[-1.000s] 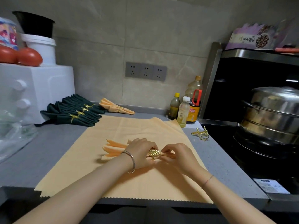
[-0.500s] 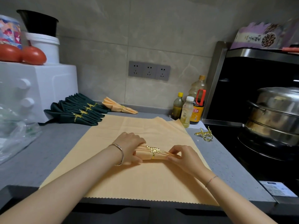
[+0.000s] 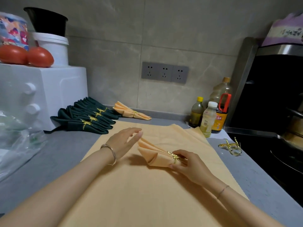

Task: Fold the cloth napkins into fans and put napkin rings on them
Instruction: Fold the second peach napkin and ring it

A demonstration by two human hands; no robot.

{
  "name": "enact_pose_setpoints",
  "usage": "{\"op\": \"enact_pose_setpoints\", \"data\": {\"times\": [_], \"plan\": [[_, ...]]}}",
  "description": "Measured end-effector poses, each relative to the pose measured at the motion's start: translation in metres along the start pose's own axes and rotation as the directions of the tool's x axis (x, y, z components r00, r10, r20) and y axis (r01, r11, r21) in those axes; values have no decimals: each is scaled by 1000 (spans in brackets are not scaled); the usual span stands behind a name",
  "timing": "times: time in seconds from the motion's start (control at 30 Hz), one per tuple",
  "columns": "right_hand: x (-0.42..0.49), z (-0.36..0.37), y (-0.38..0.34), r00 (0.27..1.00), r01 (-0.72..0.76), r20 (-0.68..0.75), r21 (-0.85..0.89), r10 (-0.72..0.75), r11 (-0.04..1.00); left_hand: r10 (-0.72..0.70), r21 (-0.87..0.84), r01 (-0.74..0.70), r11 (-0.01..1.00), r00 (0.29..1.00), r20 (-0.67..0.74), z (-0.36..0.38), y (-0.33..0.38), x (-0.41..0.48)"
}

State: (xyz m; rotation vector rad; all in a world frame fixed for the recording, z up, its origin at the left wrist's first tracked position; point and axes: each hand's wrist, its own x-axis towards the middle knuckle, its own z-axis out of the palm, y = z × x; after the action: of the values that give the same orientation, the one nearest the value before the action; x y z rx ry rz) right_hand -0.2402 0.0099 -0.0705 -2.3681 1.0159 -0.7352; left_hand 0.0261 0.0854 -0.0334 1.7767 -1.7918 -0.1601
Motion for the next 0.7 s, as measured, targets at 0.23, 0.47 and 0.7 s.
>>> {"op": "enact_pose_setpoints", "data": {"times": [0.23, 0.47, 0.7], "plan": [[114, -30, 43, 985, -75, -145, 100, 89, 992, -215, 99, 205, 974, 971, 104, 38, -48, 73], [225, -35, 73, 983, -67, -175, -37, 60, 997, -289, 348, 195, 917, 926, 242, 78, -72, 111], [296, -7, 105, 974, -110, -213, -124, 82, 986, -285, 407, 180, 896, 935, 213, 84, -74, 112]]}}
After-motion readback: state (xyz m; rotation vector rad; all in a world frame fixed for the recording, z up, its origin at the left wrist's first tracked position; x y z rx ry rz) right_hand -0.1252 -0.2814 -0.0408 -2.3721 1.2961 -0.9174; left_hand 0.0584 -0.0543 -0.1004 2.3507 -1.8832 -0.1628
